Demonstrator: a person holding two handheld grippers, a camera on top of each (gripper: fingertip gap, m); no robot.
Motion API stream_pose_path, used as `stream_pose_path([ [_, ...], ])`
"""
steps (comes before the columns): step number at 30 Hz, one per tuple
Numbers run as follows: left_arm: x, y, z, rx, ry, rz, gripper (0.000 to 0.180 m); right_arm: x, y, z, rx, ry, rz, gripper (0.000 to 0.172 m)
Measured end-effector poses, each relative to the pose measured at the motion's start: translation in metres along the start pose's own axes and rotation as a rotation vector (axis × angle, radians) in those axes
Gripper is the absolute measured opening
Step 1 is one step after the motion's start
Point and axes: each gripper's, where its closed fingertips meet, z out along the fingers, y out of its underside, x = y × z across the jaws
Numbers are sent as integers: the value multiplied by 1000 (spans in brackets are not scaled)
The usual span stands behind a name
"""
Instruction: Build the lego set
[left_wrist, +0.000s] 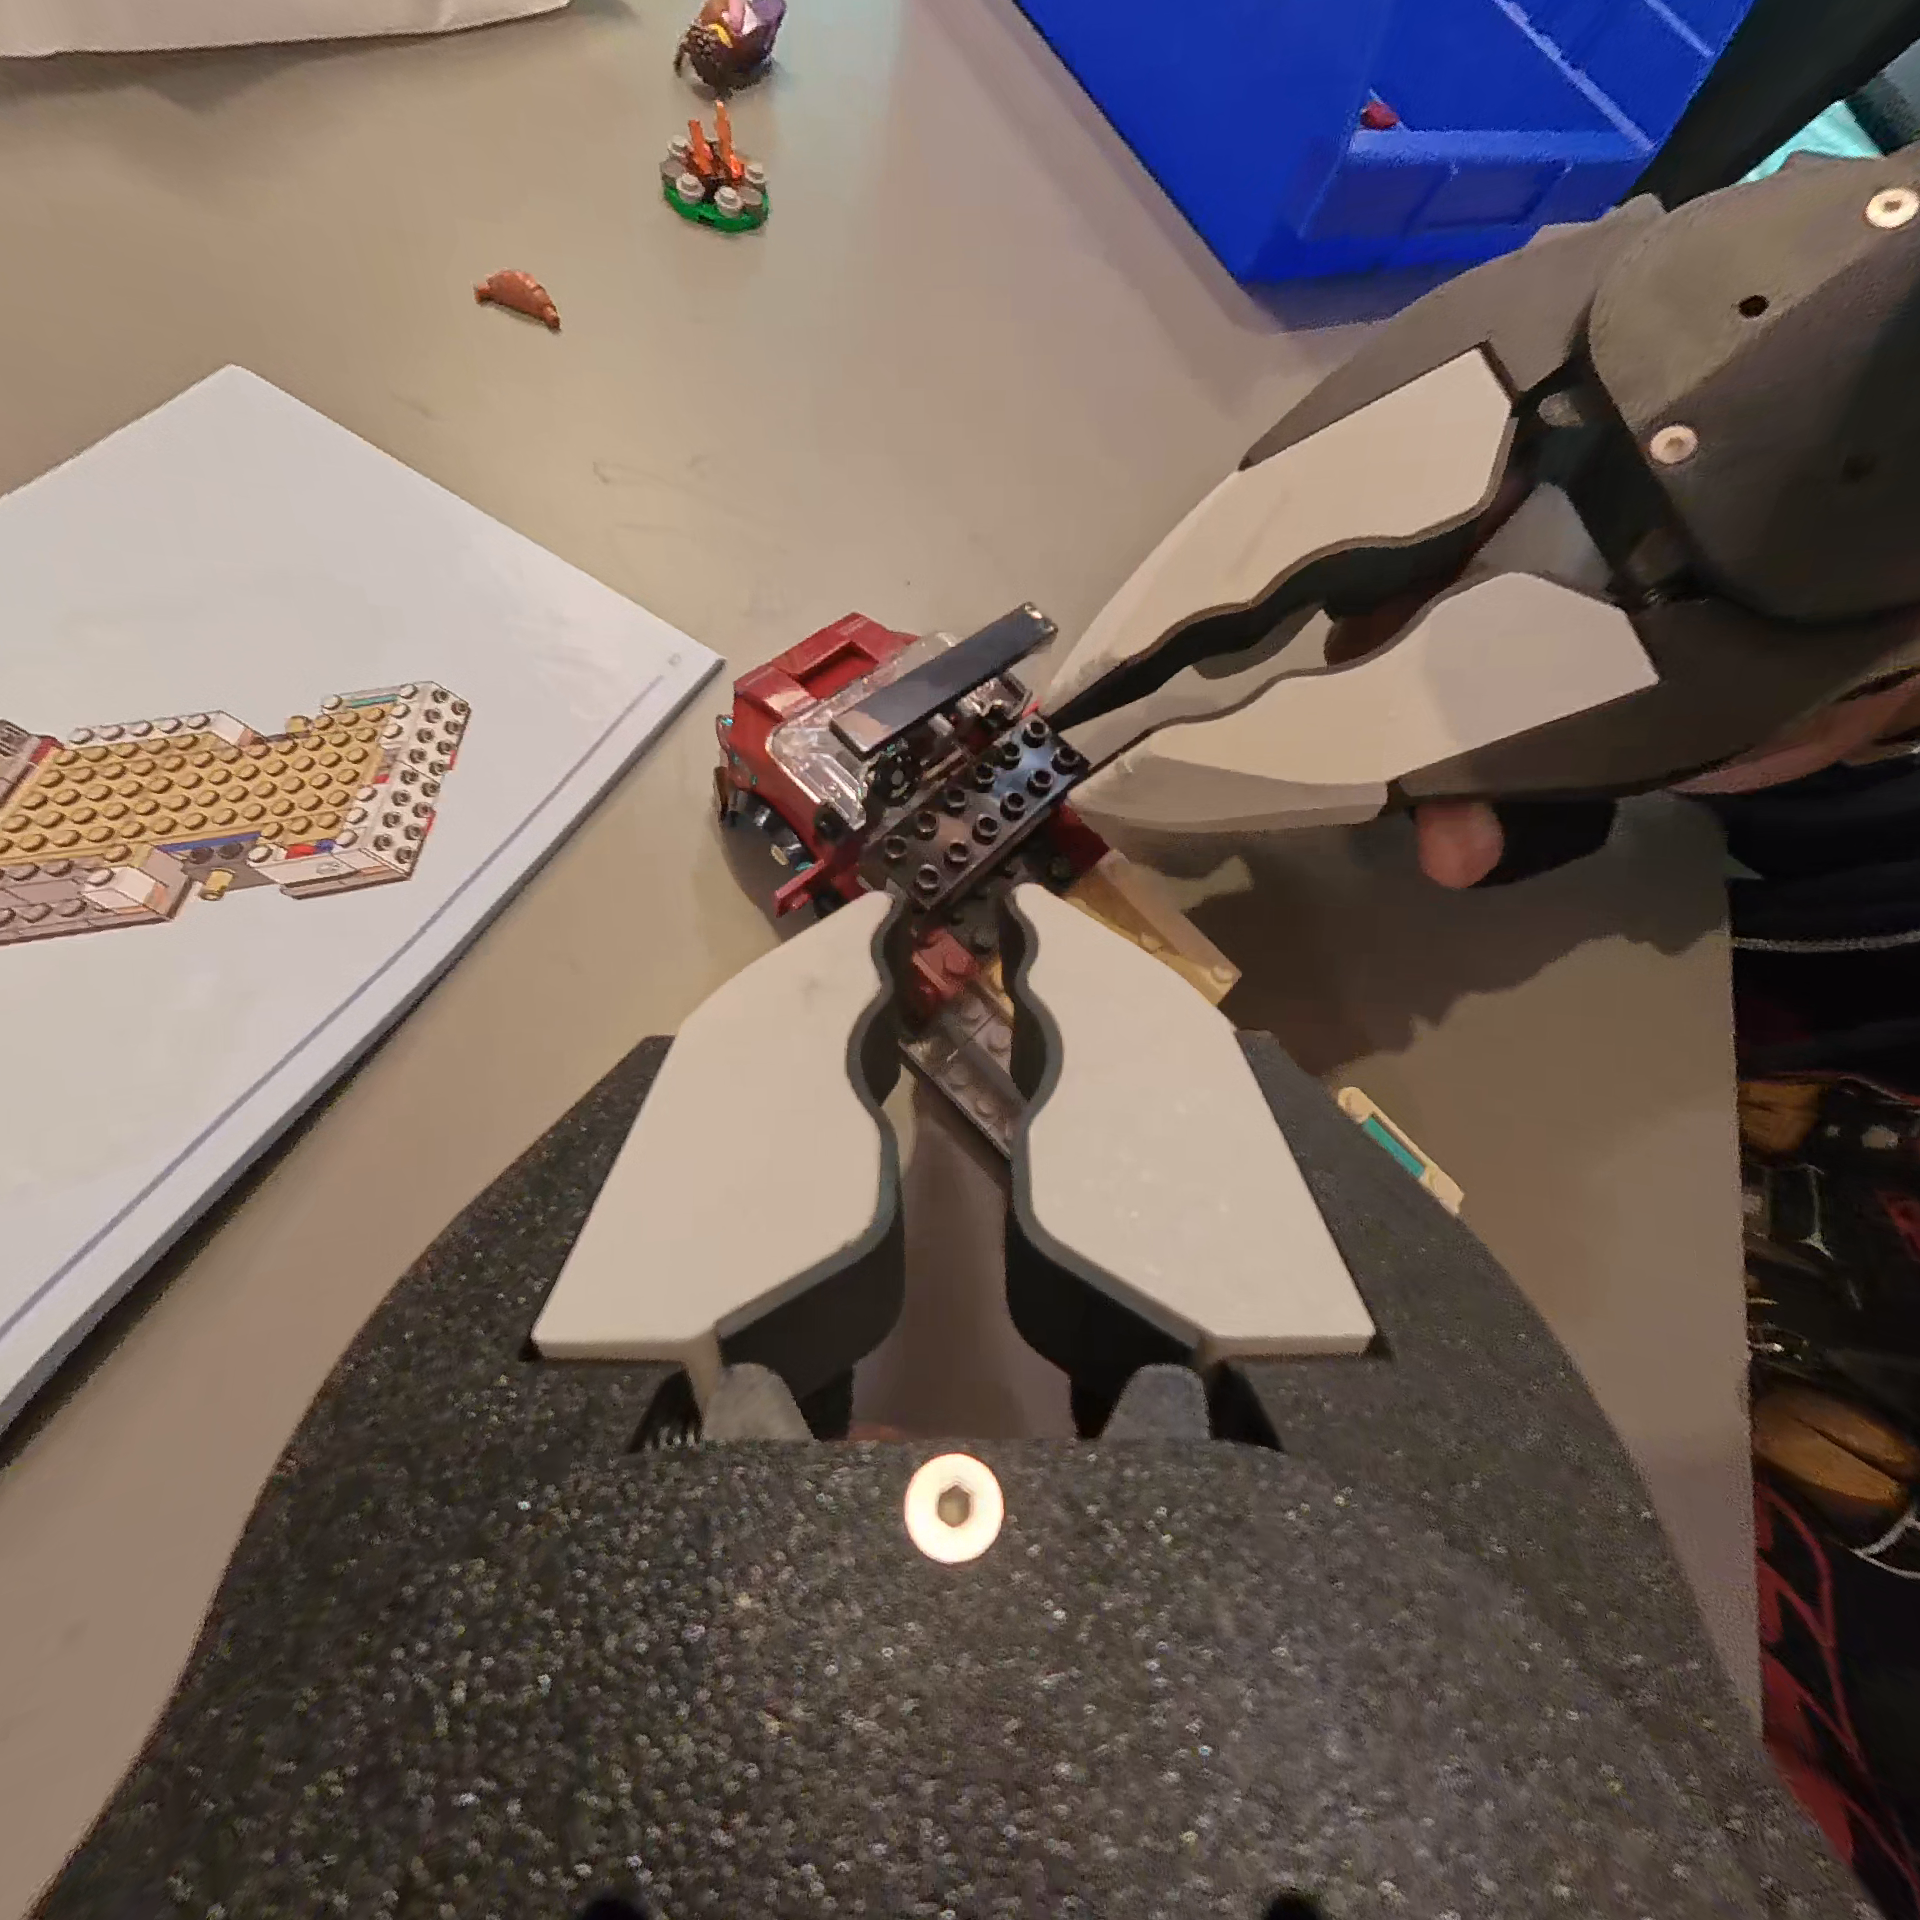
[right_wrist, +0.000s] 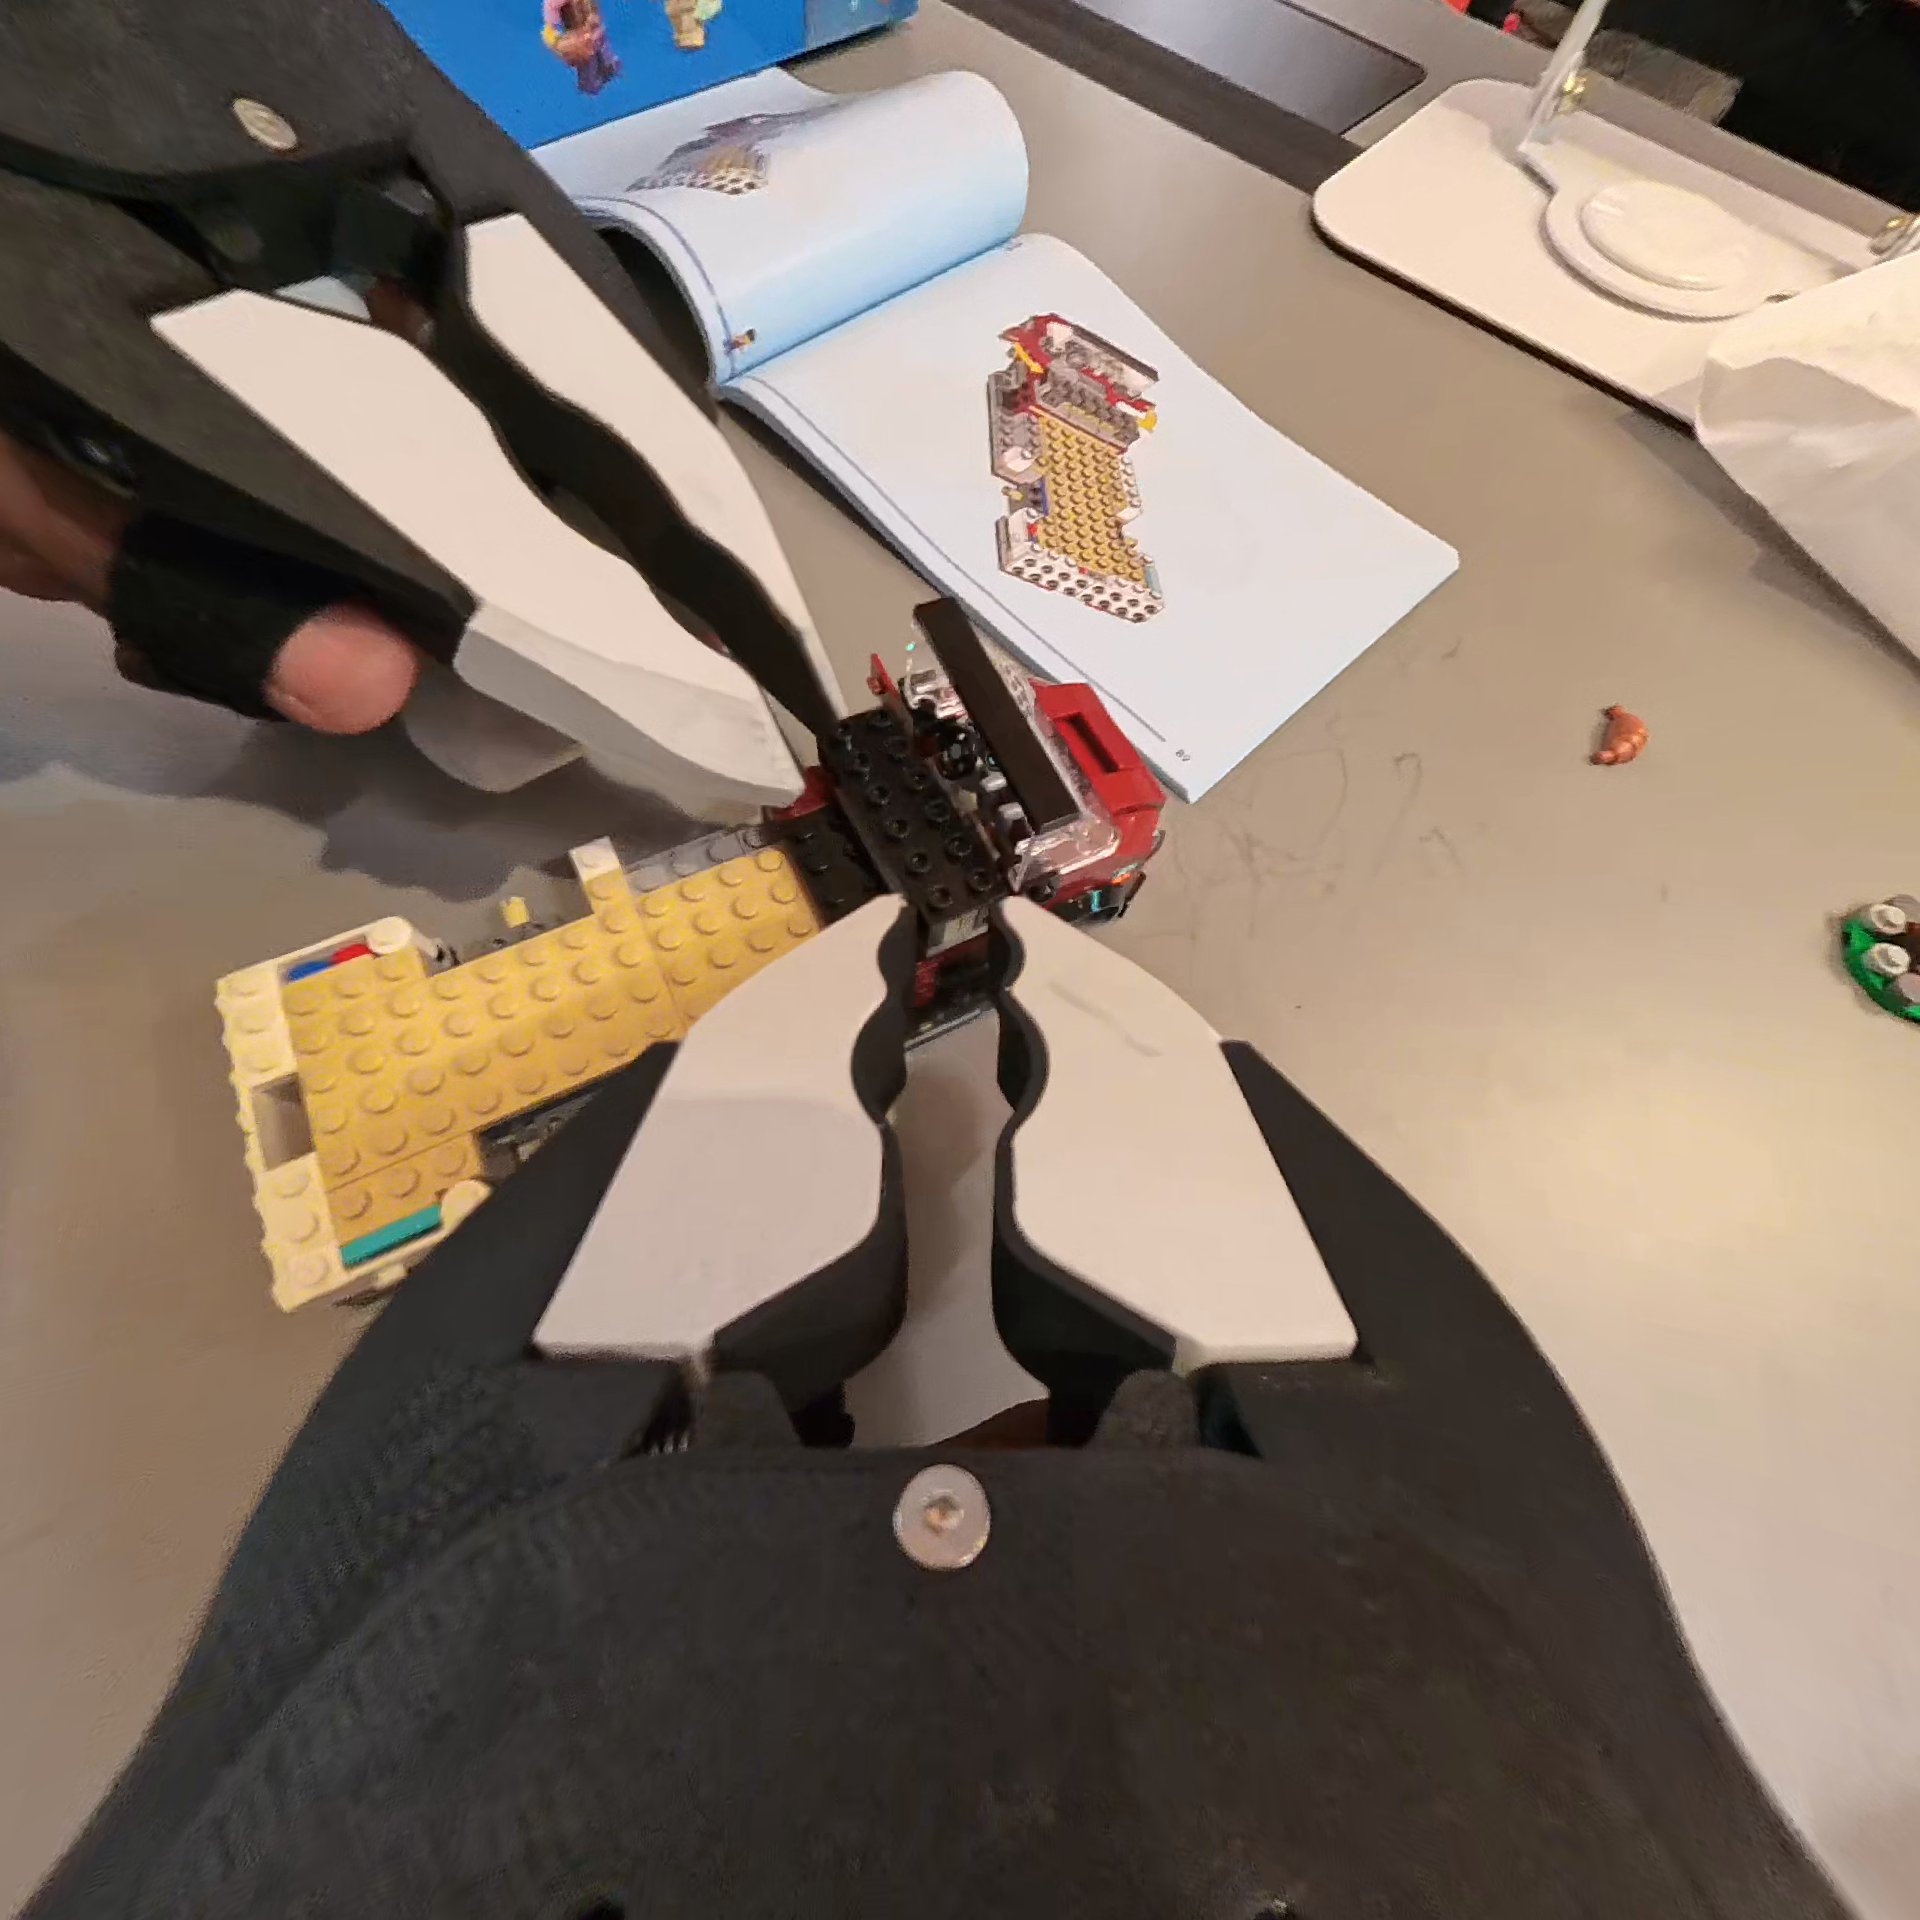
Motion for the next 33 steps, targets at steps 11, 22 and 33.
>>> stream_pose_path([
  [11, 8, 21, -11, -55, 62, -177, 33, -21, 32, -20, -133, -166, 51, 33],
  [22, 17, 34, -3, -224, -38, -136, 60, -68, 31, -12, -150, -276, 88, 40],
  [33, 13, 30, 12, -334, -351, -64, 83, -56, 47, -50, -94, -212, 101, 38],
])
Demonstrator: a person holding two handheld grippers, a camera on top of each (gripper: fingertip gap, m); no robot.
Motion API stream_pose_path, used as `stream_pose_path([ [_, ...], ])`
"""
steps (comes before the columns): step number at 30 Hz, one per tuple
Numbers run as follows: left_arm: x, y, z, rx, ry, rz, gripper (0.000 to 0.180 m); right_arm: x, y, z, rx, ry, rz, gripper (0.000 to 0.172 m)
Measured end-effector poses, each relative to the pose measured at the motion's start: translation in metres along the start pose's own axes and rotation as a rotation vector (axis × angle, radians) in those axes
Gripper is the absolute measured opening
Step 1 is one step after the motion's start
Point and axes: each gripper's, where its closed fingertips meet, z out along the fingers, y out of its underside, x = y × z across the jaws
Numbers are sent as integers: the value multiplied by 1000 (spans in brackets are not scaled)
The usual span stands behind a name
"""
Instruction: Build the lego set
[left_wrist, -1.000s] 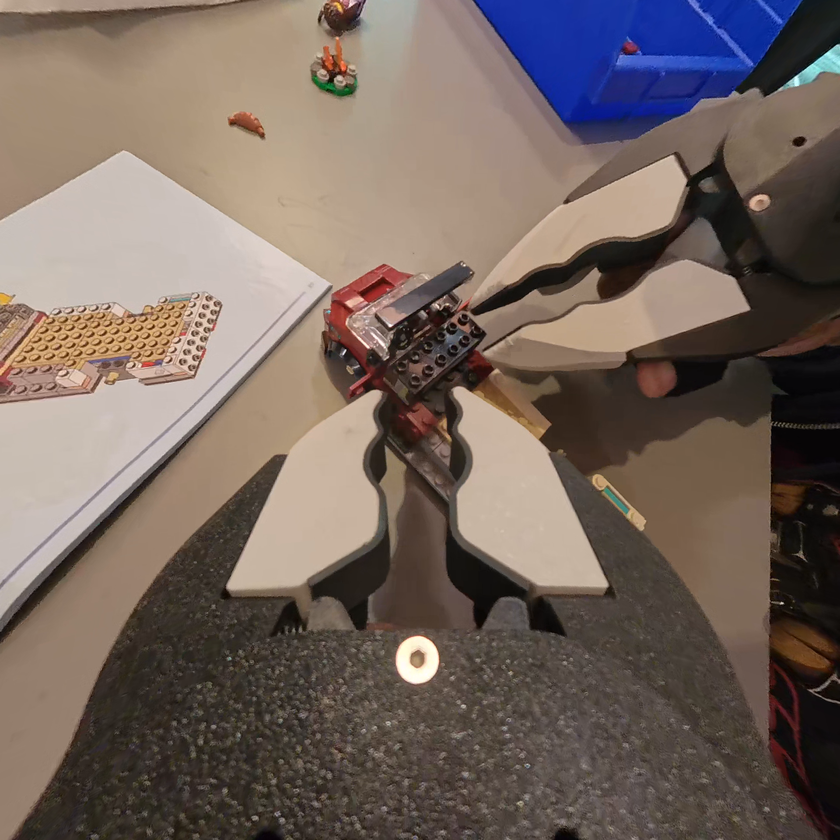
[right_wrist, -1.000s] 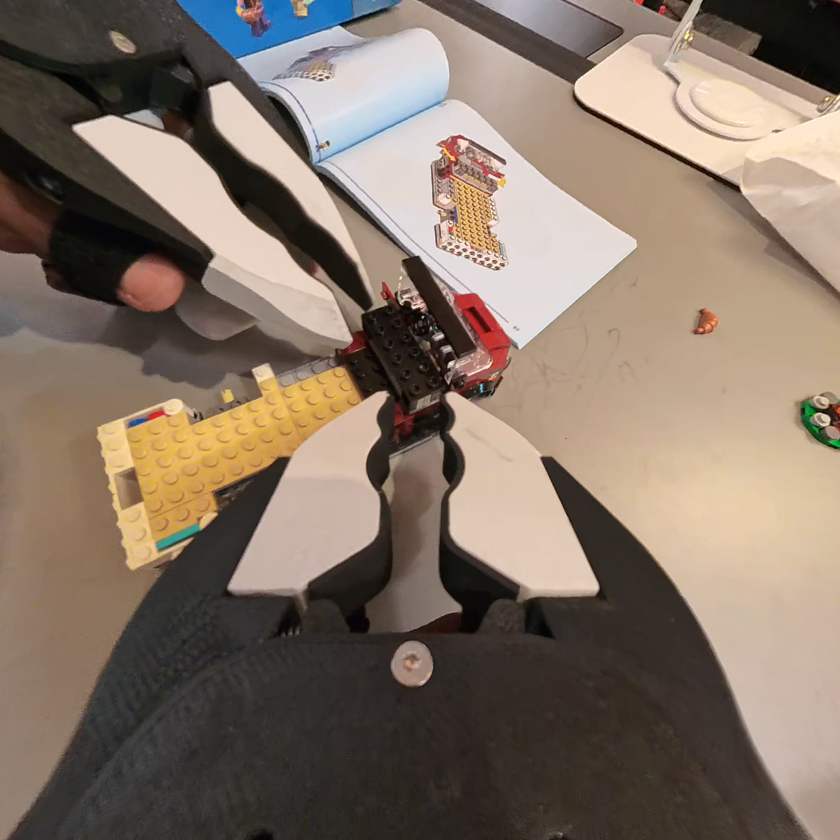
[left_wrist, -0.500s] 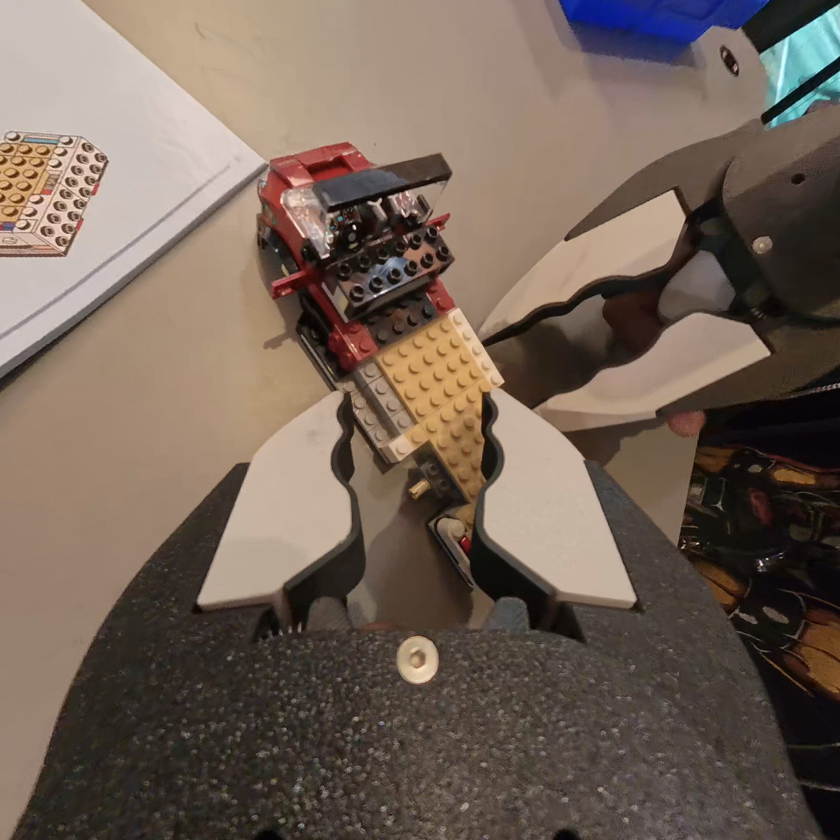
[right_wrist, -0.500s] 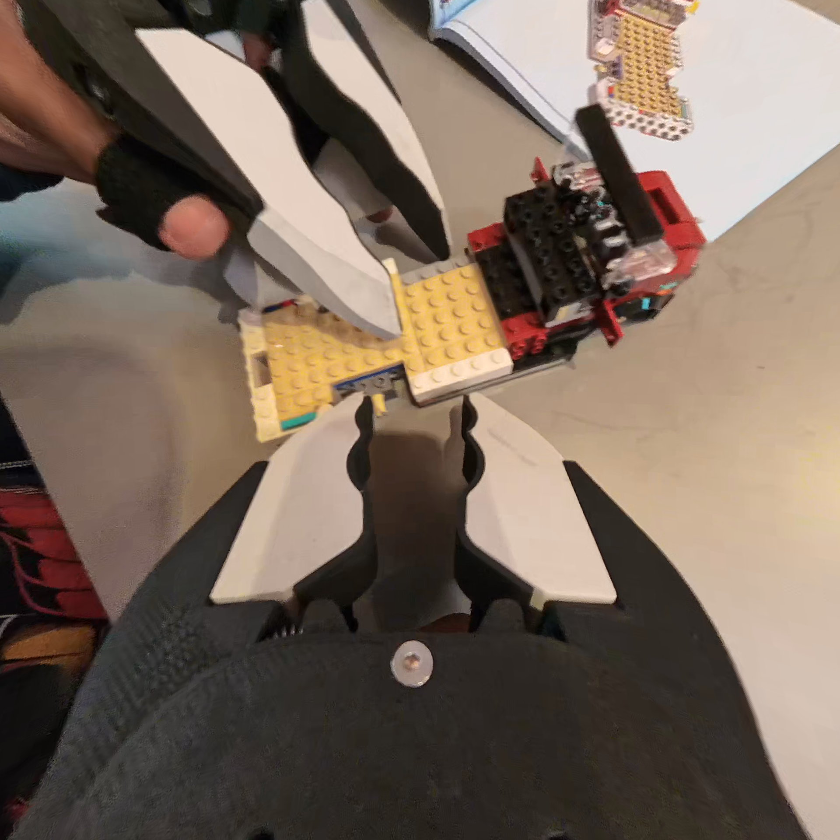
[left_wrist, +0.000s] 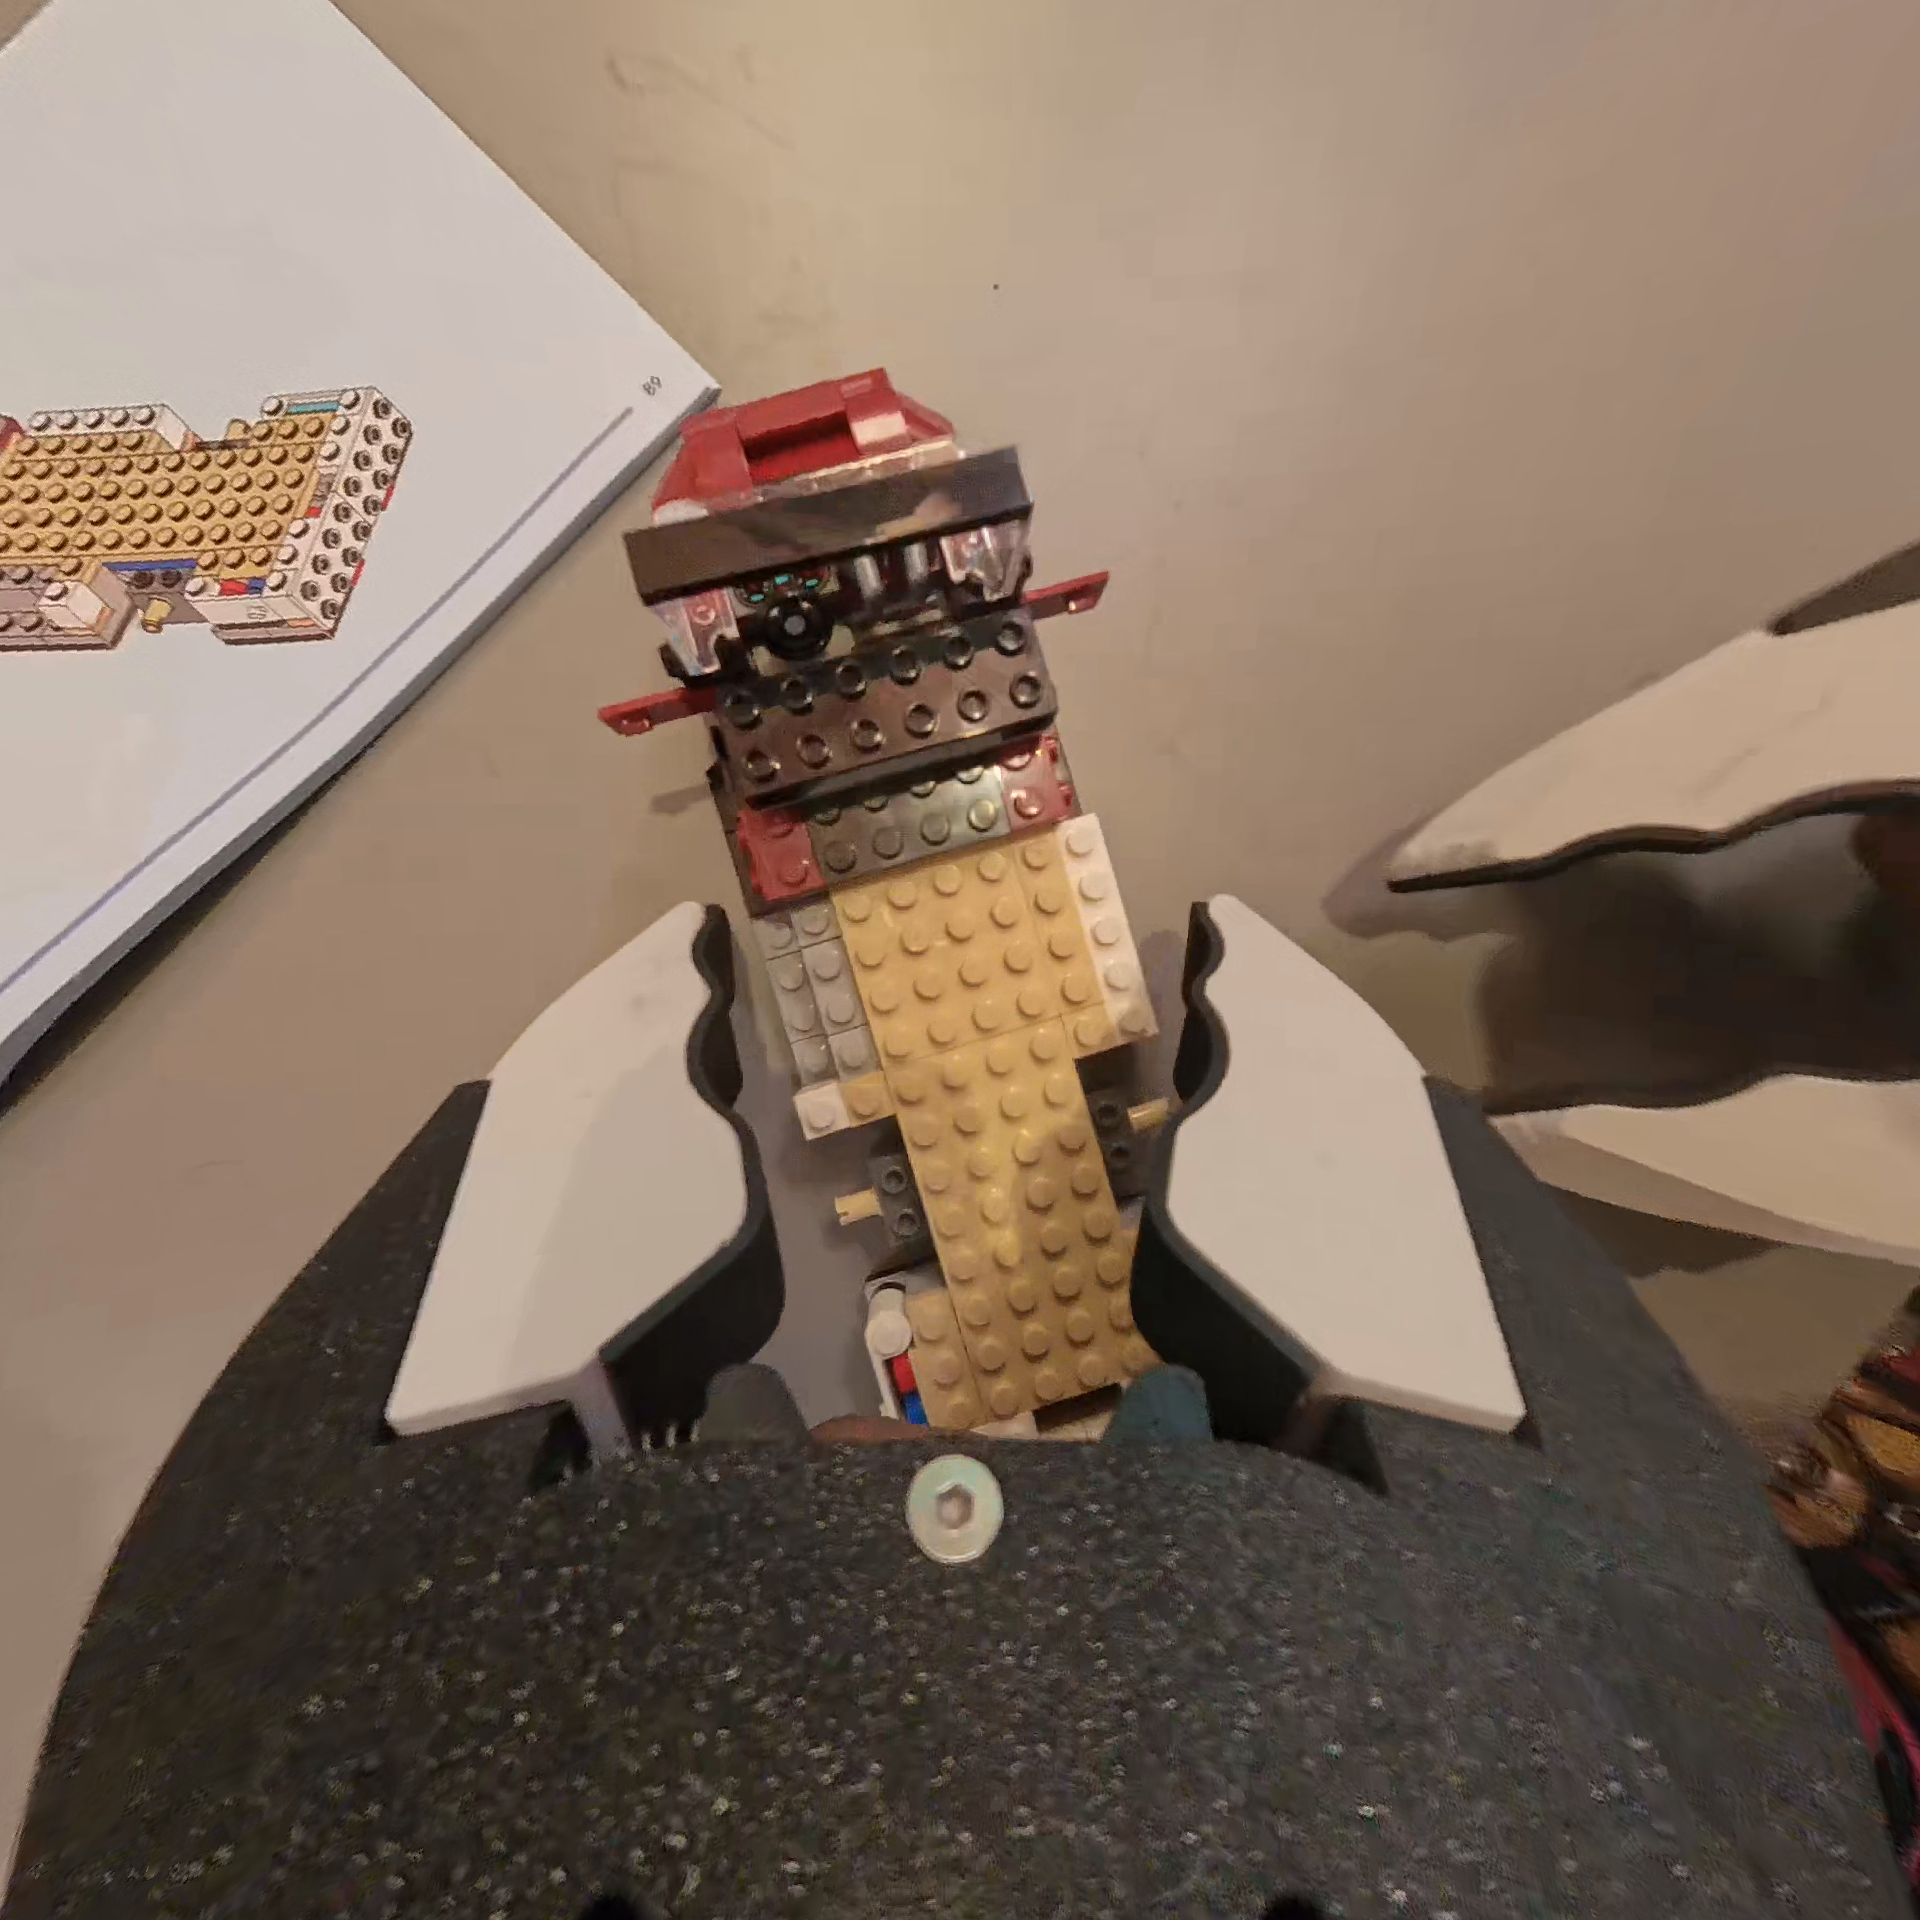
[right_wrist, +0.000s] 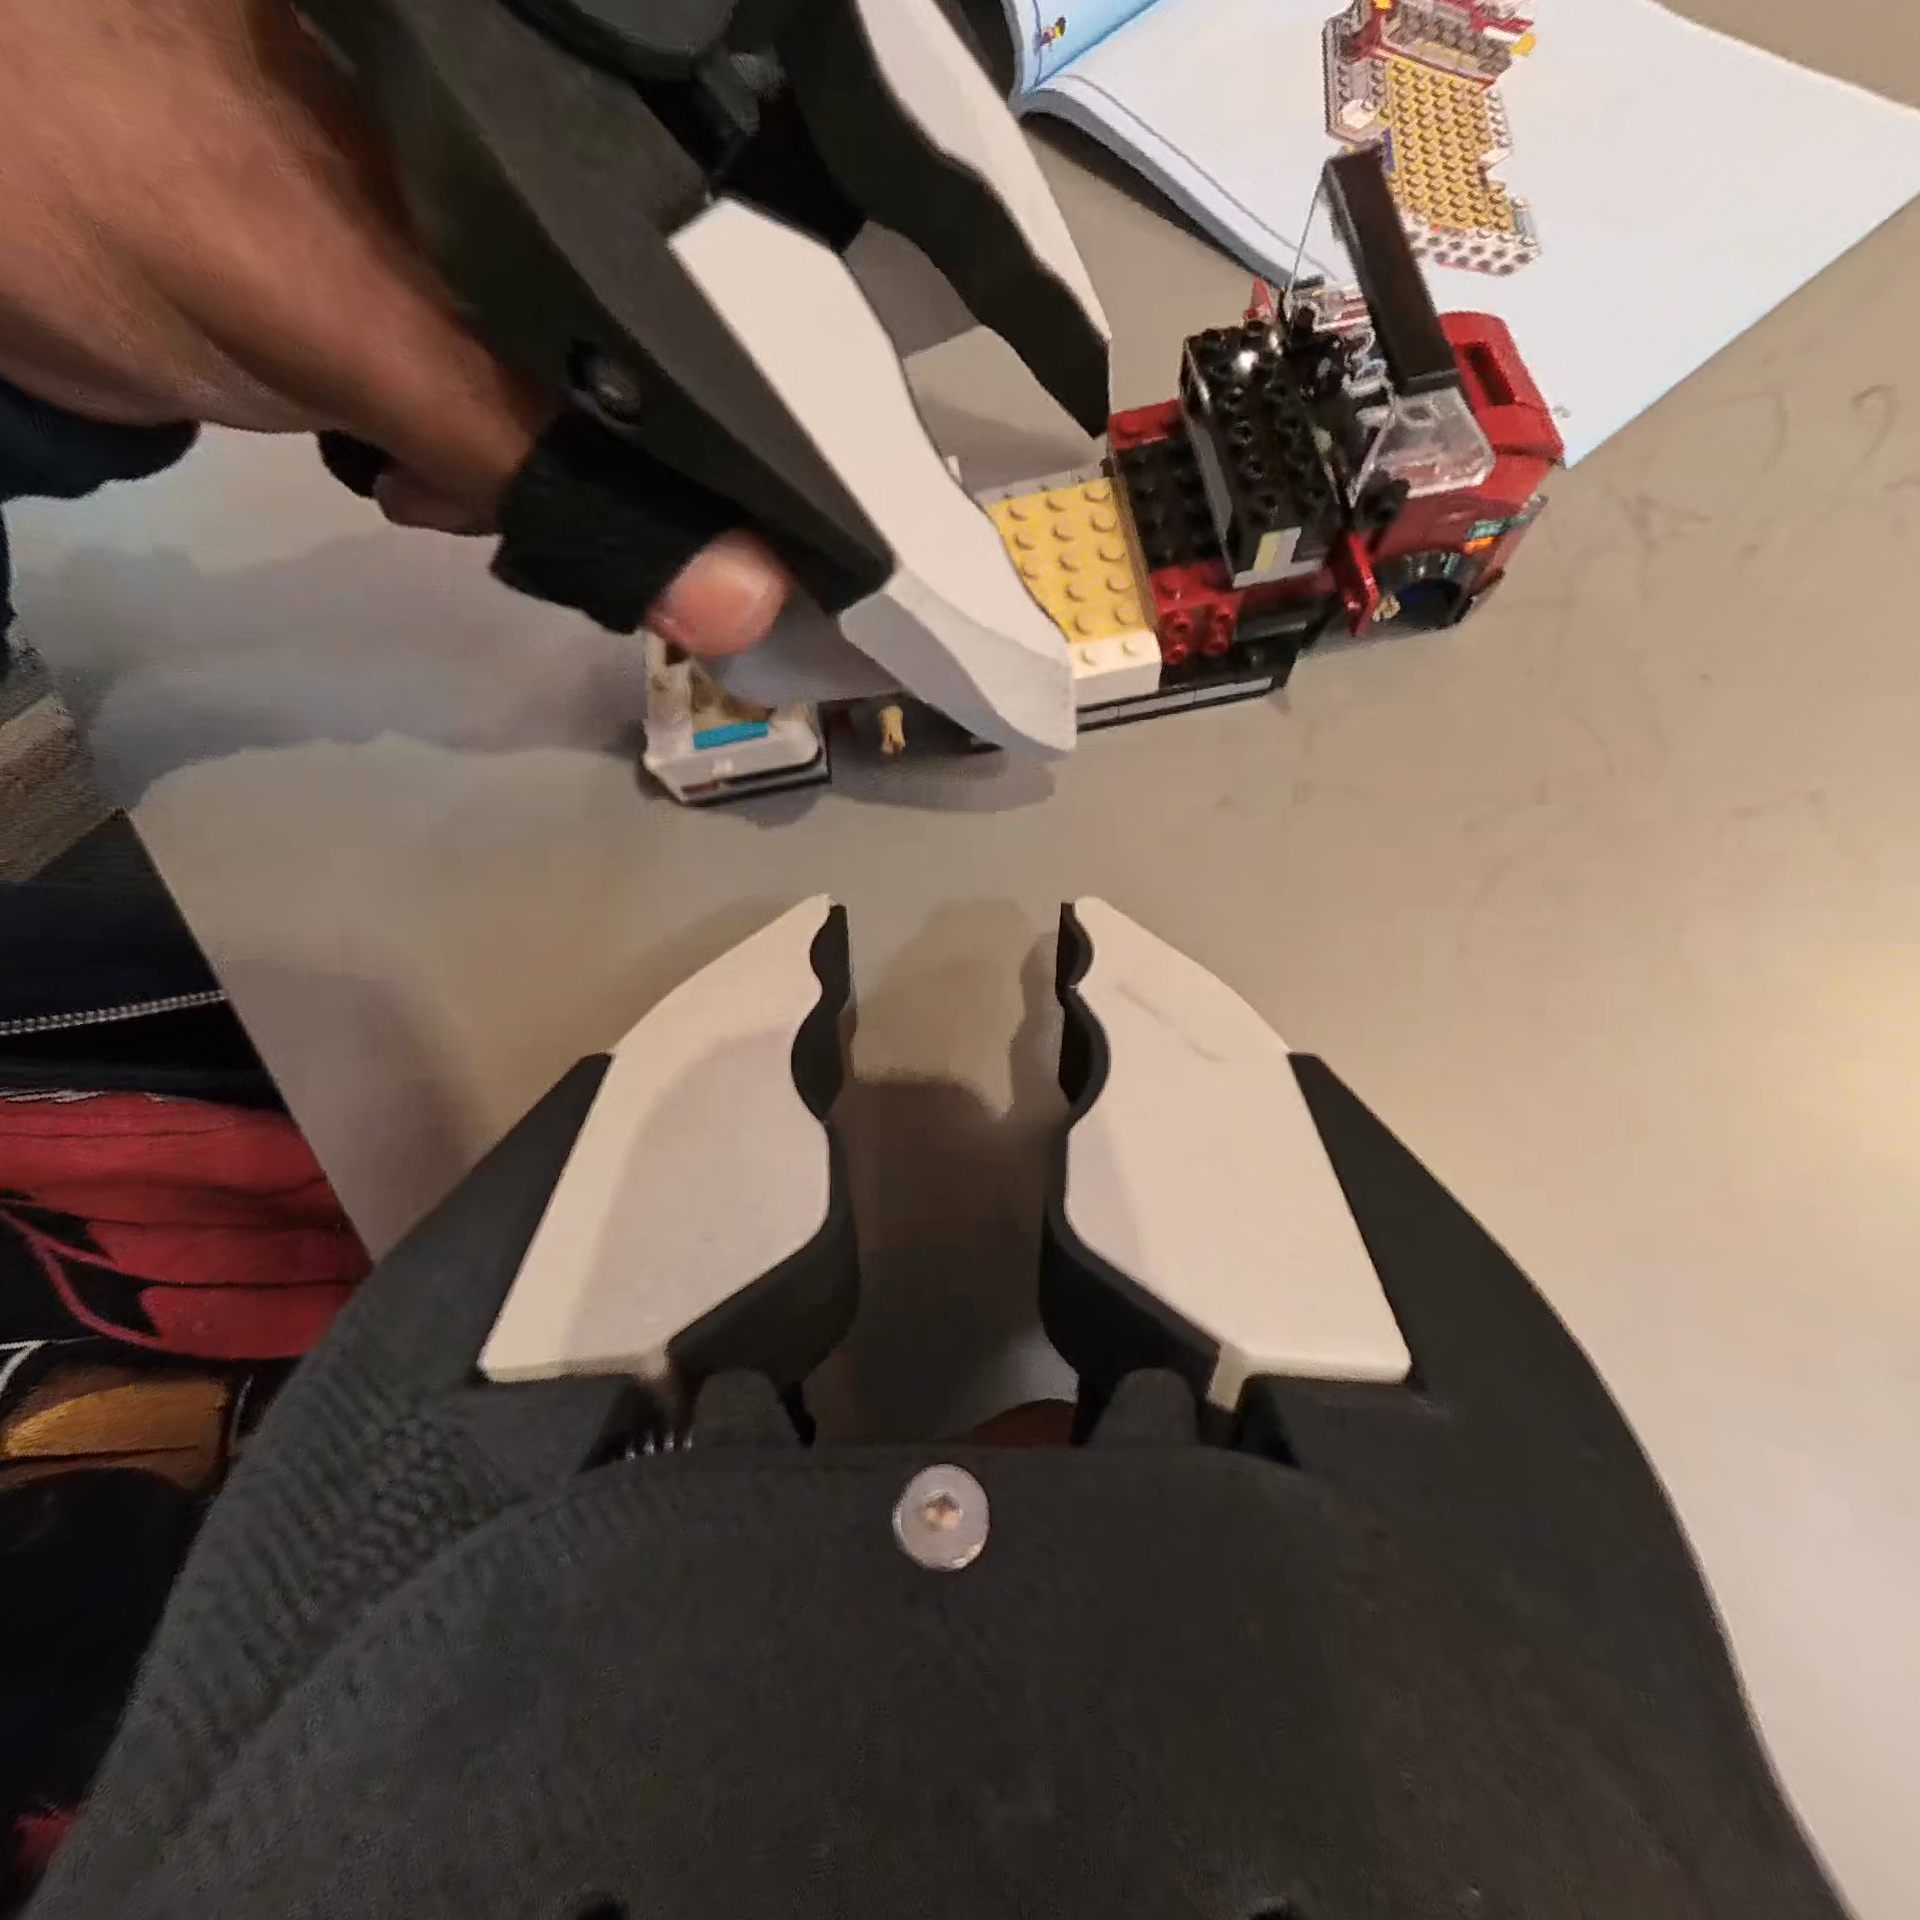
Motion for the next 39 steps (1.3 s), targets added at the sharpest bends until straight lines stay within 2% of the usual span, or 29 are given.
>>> stream_pose_path([
  [4, -1, 9, 11, -91, -56, 24, 86, -2, 6, -16, 33, 18, -17, 37],
  [8, 1, 9, 11, -97, -48, 19, 74, -2, 10, -28, 69, 24, -31, 37],
  [21, 22, 11, 5, -97, 35, 162, 72, 8, 14, -50, 128, 186, -235, 38],
  [28, 36, 11, -3, -119, 85, 224, 72, 14, 7, -50, 161, 343, -487, 40],
  [33, 45, 14, 1, -112, 136, 213, 71, 21, -2, -46, 176, 473, -664, 42],
  [39, 53, 14, 0, -85, 190, 183, 71, 20, -10, -38, 168, 607, -993, 48],
])
